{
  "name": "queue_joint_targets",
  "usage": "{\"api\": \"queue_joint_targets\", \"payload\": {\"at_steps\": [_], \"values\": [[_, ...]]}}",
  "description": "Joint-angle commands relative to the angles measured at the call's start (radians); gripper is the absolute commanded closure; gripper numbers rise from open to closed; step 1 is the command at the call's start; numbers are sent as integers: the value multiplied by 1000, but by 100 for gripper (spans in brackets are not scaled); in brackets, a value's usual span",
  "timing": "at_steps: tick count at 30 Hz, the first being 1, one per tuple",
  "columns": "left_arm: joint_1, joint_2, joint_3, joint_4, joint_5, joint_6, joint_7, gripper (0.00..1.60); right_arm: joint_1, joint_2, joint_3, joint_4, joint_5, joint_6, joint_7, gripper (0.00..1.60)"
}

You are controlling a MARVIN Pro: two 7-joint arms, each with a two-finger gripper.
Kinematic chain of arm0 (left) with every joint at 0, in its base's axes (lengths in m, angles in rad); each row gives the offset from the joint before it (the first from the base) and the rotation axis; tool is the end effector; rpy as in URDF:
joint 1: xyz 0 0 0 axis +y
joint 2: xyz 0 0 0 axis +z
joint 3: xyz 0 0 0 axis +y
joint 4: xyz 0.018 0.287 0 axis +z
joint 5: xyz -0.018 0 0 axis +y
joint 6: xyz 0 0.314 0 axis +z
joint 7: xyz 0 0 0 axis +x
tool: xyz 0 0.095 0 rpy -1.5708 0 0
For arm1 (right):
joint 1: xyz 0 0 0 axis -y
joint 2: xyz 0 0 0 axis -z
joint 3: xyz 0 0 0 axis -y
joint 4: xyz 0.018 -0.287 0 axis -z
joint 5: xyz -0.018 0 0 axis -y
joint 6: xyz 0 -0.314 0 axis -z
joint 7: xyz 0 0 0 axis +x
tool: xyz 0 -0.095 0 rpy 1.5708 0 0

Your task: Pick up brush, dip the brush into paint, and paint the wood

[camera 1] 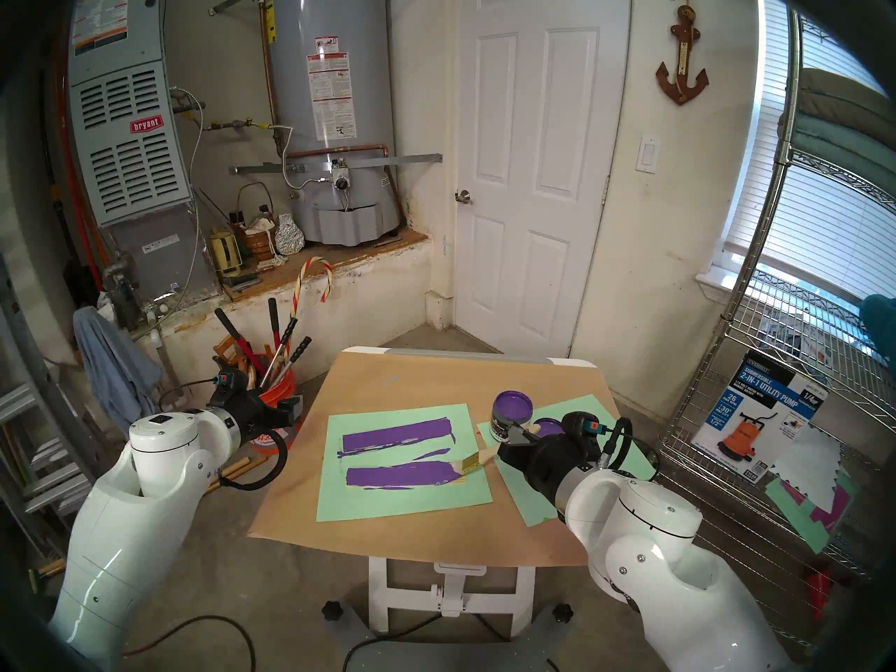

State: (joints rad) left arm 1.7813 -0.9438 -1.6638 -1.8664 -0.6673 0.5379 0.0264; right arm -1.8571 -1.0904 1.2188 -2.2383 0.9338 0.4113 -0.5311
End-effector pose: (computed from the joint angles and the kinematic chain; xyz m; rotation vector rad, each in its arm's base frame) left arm 0.3678 0.1416 -0.2604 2.6151 -0.0854 1.6290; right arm 0.2916 0.0625 -0.2443 -2.3248 0.1626 -1.4052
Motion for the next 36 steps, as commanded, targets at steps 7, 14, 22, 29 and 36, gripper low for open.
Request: {"api": "queue_joint_targets", "payload": {"at_steps": [7, 14, 22, 29, 36], "values": [[-4, 1, -10, -16, -2, -2, 2, 0, -14, 26, 25, -40, -9, 6, 5, 160], [-4, 1, -10, -16, -2, -2, 2, 0, -21, 33, 34, -40, -17, 3, 11, 160], [-4, 1, -10, -16, -2, -2, 2, 0, -36, 45, 50, -56, -18, 7, 14, 160], [-4, 1, -10, -16, -2, -2, 1, 0, -45, 53, 67, -73, -16, 10, 18, 160], [-4, 1, -10, -16, -2, -2, 1, 0, -51, 57, 76, -86, -15, 17, 20, 160]]}}
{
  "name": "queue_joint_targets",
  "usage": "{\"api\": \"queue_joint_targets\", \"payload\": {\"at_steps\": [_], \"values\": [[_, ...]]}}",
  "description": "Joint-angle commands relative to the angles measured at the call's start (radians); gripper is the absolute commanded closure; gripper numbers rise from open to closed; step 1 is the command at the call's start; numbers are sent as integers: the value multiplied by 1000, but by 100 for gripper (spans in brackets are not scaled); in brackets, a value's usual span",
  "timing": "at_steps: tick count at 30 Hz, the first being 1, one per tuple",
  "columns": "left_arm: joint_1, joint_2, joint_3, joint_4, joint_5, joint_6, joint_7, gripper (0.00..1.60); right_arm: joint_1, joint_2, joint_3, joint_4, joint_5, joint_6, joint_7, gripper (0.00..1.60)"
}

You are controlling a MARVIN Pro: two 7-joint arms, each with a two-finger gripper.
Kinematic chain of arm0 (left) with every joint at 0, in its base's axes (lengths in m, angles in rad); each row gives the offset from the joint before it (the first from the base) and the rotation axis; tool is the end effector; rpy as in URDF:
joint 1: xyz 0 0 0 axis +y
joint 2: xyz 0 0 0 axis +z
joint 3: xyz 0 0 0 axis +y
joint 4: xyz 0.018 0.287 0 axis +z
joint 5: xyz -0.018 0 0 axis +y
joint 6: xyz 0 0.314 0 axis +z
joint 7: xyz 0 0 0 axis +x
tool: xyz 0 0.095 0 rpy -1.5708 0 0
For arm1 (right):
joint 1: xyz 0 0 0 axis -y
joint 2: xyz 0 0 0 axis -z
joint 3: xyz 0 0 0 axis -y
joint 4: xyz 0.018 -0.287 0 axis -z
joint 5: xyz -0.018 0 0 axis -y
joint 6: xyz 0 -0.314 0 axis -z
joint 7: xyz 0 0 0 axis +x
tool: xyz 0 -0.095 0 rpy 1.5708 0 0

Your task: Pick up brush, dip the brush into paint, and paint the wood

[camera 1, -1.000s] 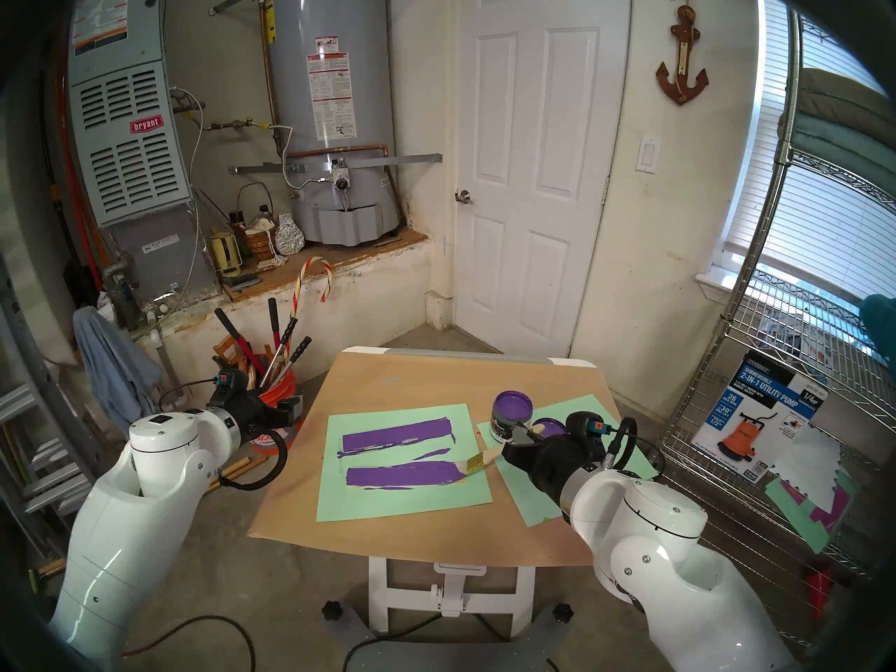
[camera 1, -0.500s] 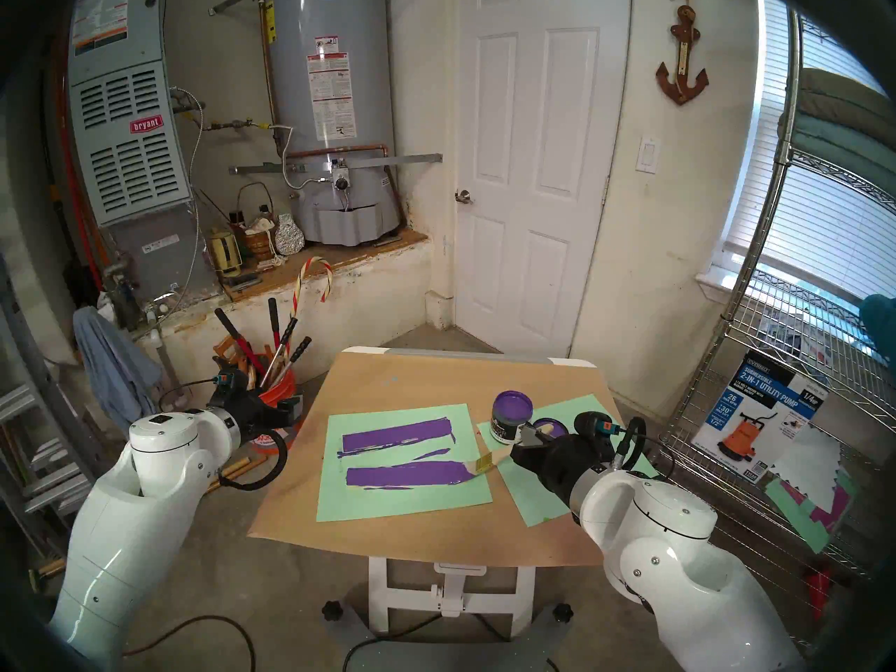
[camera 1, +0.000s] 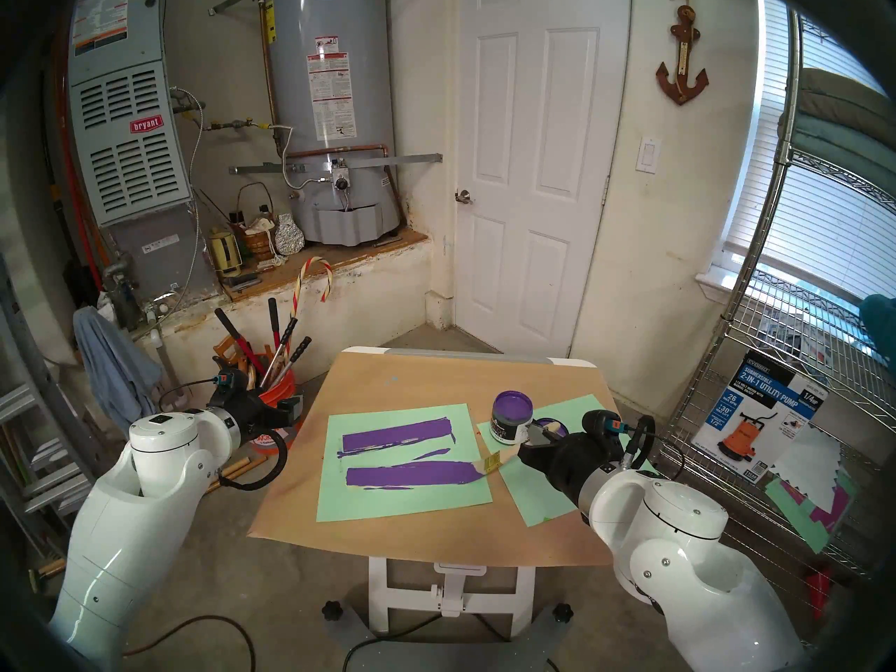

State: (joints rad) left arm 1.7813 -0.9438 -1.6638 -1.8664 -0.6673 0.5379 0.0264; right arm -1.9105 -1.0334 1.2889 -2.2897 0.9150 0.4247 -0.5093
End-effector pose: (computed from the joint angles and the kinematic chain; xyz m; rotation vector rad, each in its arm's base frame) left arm 0.3678 0.1416 -0.2604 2.6151 -0.0854 1.6290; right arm 0.2852 0.0406 -0.2342 -2.3527 0.1125 -1.4657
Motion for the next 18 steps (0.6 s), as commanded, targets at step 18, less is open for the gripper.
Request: {"api": "queue_joint_targets", "payload": {"at_steps": [18], "values": [[-5, 1, -10, -16, -2, -2, 1, 0, 6, -3, 28, -79, 40, 27, 4, 160]]}}
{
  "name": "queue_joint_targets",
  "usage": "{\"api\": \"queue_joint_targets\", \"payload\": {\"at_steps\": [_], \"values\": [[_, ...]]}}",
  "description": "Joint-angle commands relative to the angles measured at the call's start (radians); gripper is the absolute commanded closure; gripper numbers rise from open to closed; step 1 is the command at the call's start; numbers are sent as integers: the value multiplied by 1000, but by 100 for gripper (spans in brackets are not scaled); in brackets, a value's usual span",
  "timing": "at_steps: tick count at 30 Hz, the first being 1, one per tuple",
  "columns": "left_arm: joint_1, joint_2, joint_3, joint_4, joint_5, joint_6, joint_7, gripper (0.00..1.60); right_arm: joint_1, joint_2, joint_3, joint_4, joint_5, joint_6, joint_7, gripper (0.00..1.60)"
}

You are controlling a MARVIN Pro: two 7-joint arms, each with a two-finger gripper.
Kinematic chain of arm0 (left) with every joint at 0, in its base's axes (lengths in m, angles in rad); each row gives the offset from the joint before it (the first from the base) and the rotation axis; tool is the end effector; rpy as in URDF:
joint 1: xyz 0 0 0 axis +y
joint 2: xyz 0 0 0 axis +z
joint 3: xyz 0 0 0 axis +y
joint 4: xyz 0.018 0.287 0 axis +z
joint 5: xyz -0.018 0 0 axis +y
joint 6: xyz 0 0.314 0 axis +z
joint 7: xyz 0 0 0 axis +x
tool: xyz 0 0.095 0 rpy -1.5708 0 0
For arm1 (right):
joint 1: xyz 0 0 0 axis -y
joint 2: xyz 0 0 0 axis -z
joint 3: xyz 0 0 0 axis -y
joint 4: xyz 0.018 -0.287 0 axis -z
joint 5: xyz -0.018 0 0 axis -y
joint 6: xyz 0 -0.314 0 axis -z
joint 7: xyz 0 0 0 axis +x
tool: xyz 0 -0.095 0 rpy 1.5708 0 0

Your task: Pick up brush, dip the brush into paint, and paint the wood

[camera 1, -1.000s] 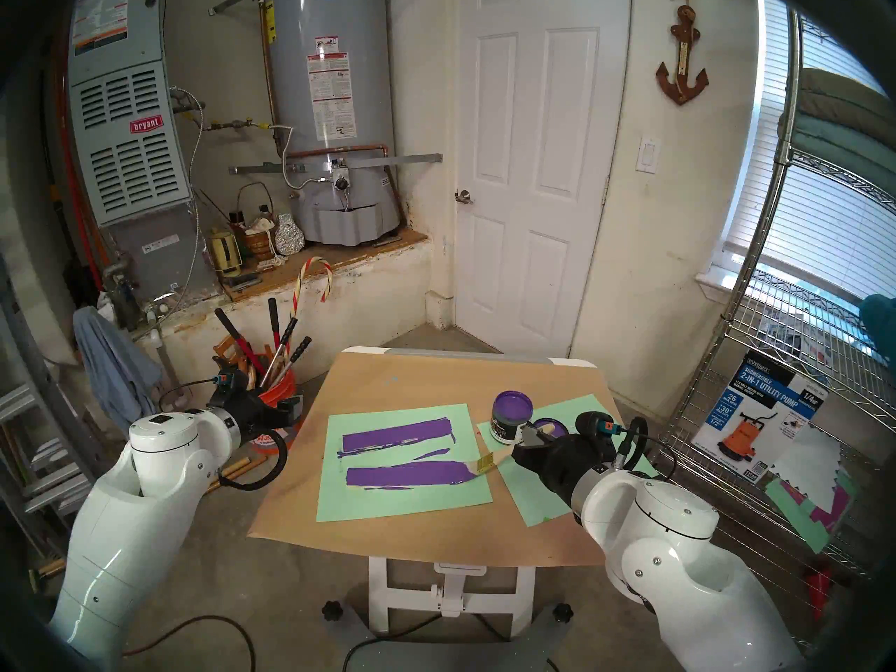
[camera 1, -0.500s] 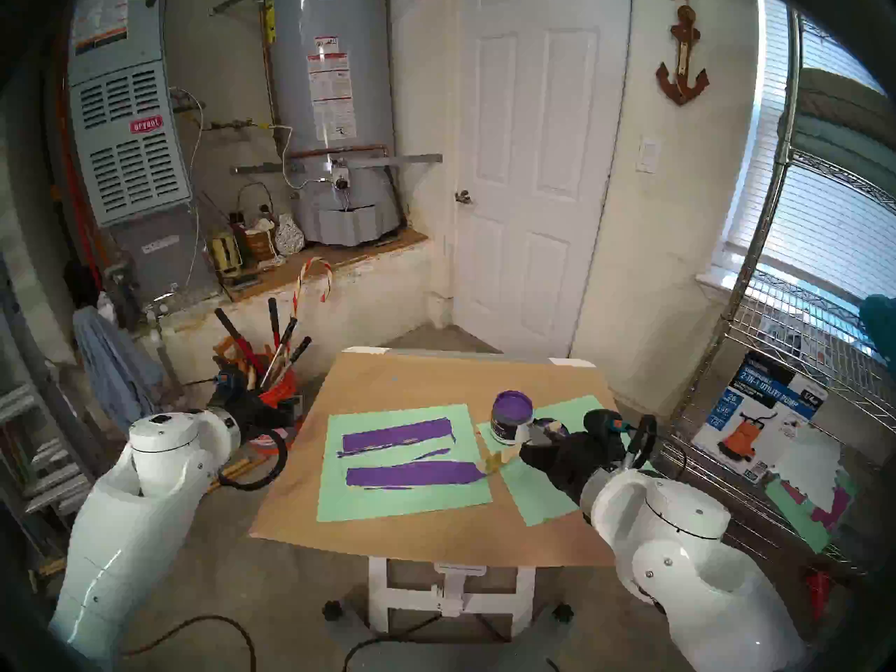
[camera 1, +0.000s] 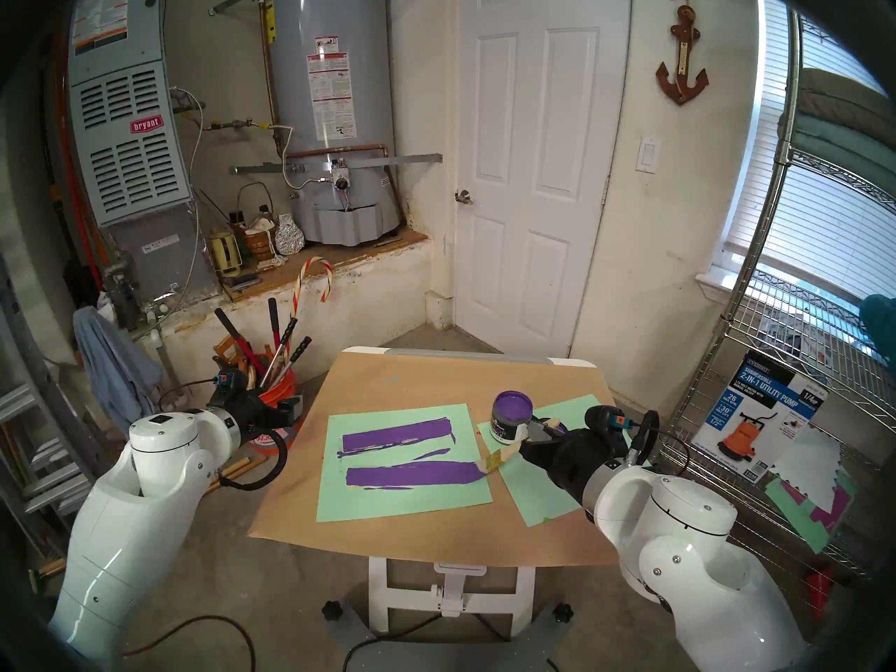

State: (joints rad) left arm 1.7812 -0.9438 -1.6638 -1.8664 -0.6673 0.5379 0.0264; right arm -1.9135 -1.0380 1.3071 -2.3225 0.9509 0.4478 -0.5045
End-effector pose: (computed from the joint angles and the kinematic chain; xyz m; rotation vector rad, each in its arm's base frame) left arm 0.3678 0.1416 -0.2603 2.6150 -0.0854 1.6291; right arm 0.2830 0.0426 -0.2227 -2.3212 0.1124 -1.4451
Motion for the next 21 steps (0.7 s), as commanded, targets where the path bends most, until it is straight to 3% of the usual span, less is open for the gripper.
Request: {"api": "queue_joint_targets", "payload": {"at_steps": [1, 16, 21], "values": [[-5, 1, -10, -16, -2, -2, 1, 0, 8, 4, 17, -51, 14, 9, 5, 160], [-5, 2, -9, -15, -2, -3, 1, 0, 17, -76, 48, -121, 172, 44, 6, 160], [-5, 2, -9, -15, -2, -3, 1, 0, 53, -119, -10, -112, 169, 33, -11, 160]]}}
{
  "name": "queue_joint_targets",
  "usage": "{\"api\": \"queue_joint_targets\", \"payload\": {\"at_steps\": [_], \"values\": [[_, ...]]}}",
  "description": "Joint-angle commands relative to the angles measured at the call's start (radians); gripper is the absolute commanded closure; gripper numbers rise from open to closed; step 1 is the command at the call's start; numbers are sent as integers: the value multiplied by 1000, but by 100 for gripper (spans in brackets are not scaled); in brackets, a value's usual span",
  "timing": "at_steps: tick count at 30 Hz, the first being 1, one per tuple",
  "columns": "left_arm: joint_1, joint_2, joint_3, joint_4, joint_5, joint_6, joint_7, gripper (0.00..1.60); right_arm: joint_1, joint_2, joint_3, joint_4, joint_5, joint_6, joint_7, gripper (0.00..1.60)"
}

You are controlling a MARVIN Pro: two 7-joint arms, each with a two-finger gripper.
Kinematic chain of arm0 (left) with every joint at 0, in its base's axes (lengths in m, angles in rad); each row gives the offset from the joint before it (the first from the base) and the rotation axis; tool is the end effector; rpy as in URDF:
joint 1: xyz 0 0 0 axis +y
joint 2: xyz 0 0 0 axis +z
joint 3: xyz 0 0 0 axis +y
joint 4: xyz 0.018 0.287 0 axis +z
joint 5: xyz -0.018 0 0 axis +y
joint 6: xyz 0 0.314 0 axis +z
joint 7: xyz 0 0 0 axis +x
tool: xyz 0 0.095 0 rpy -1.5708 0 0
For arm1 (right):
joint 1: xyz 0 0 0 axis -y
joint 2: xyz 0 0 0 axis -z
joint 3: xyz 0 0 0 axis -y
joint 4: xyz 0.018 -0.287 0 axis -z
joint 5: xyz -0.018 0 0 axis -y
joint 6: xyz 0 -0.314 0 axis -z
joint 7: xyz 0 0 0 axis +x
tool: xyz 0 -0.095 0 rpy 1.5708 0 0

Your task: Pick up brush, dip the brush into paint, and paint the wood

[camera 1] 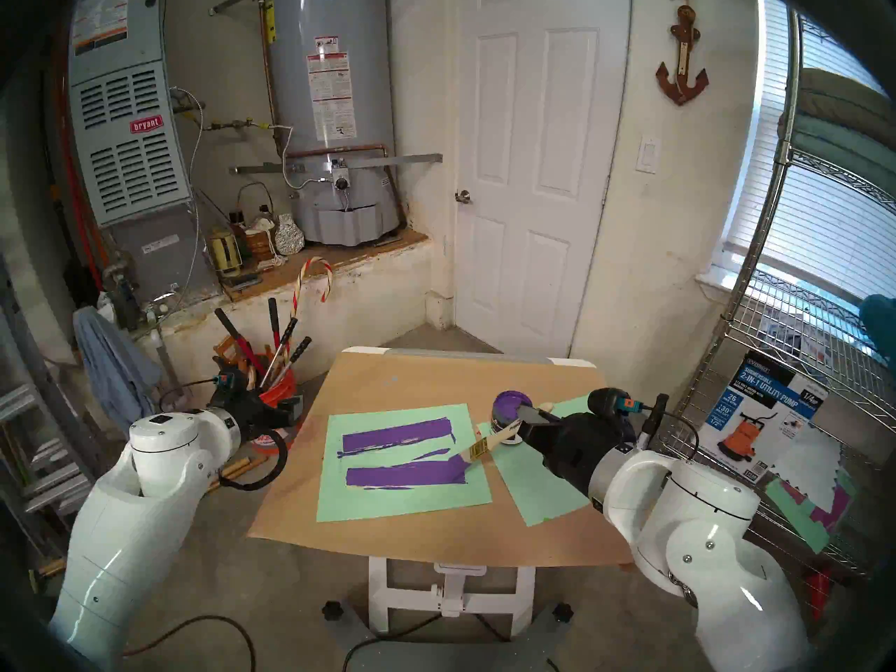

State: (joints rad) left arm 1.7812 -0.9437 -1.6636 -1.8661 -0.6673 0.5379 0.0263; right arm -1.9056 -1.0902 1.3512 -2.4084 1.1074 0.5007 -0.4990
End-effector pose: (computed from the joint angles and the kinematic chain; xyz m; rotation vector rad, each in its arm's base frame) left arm 0.3678 0.1416 -0.2605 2.6153 -0.0855 1.6286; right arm 0.2766 0.0546 -0.1867 -2.1731 0.1630 -1.3471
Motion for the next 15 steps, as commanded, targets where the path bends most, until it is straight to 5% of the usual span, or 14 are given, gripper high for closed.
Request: {"api": "queue_joint_targets", "payload": {"at_steps": [1, 15], "values": [[-5, 2, -10, -15, -2, -3, 1, 0, 53, -75, -68, -17, 13, -22, -16, 160], [-5, 2, -9, -15, -2, -3, 1, 0, 161, -202, -298, 78, -78, -87, -58, 160]]}}
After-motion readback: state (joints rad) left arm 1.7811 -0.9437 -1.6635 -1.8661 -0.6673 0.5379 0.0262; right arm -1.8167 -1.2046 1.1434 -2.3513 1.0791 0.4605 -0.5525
